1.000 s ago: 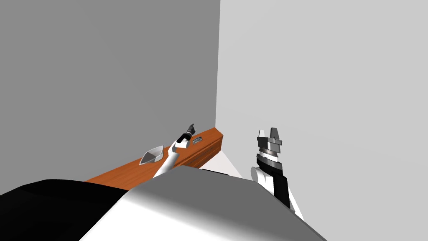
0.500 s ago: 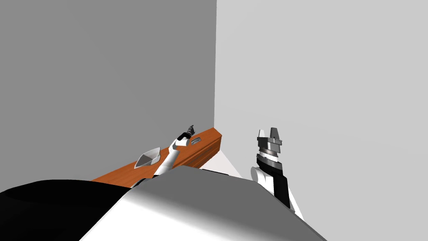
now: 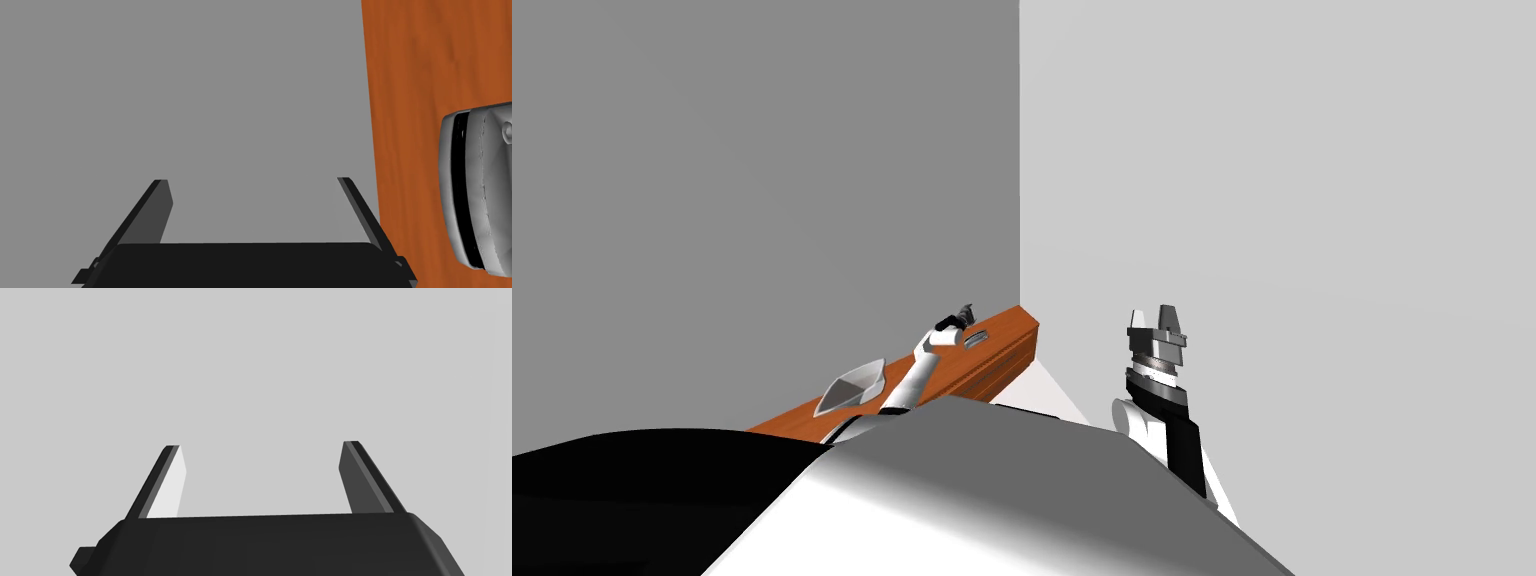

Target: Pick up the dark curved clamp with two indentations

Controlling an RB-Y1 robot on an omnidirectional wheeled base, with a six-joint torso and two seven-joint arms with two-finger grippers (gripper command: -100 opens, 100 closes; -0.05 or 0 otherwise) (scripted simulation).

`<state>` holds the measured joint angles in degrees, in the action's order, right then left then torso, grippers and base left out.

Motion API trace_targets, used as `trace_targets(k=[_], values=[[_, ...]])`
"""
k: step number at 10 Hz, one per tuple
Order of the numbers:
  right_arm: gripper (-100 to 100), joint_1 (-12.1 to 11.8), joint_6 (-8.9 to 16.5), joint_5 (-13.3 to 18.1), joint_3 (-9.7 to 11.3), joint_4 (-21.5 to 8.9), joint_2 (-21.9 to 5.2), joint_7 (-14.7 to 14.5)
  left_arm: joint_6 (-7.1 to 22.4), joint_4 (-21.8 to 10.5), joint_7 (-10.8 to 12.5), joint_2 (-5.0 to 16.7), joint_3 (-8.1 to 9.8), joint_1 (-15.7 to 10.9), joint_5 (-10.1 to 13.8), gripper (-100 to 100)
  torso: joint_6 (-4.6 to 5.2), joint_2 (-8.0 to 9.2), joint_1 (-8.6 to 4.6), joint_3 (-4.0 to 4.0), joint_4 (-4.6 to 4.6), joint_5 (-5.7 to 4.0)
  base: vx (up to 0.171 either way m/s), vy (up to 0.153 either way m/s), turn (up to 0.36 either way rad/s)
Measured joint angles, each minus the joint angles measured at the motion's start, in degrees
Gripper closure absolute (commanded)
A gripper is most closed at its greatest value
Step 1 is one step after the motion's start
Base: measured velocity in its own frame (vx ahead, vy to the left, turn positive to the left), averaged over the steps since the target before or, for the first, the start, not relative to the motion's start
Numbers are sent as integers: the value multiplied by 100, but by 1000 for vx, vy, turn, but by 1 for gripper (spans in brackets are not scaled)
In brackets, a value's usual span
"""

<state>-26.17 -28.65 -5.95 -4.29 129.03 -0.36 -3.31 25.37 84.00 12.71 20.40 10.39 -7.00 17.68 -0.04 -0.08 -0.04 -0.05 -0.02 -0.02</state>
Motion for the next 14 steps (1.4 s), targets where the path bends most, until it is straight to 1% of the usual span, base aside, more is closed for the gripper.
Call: trace_targets(k=[3, 4, 5, 6, 7, 8, 9, 12, 13, 14], values=[[0, 0, 0, 0, 0, 0, 0, 0, 473, -476, 91, 56, 151, -250, 58, -100, 2, -5, -2, -2, 0, 0, 30, -16, -68], [0, 0, 0, 0, 0, 0, 0, 0, 602, -609, 109, 125, 176, -267, 140, -100, -1, -3, 1, -2, -1, 0, 29, -15, -113], [0, 0, 0, 0, 0, 0, 0, 0, 751, -801, 133, 193, 226, -359, 207, -100, 2, -3, 0, -2, 0, 0, 26, -11, -54], [0, 0, 0, 0, 0, 0, 0, 0, 831, -985, 153, 201, 250, -402, 219, -100, -1, -1, 1, -1, -1, 1, 29, -16, -87], [0, 0, 0, 0, 0, 0, 0, 0, 960, -1173, 170, 282, 303, -440, 314, -100, 0, -2, 1, -1, 0, 0, 31, -9, -49], [0, 0, 0, 0, 0, 0, 0, 0, 1093, -1262, 191, 325, 340, -454, 354, -100, -1, -2, 2, -1, 0, 0, 49, -18, -112], [0, 0, 0, 0, 0, 0, 0, 0, 1215, -1491, 223, 358, 388, -557, 372, -100, 2, -8, -1, -4, -1, 0, 40, -12, -53], [0, 0, 0, 0, 0, 0, 0, 0, 1572, -1872, 320, 449, 510, -632, 438, -100, -2, -4, 3, -3, -2, 1, 42, -5, -78], [0, 0, 0, 0, 0, 0, 0, 0, 1724, -1929, 367, 477, 568, -616, 450, -100, 0, -6, 3, -3, -1, 1, 37, -1, -54], [0, 0, 0, 0, 0, 0, 0, 0, 1790, -2118, 377, 516, 593, -682, 487, -100, -1, -4, 4, -3, -1, 1, 42, 3, -80]])
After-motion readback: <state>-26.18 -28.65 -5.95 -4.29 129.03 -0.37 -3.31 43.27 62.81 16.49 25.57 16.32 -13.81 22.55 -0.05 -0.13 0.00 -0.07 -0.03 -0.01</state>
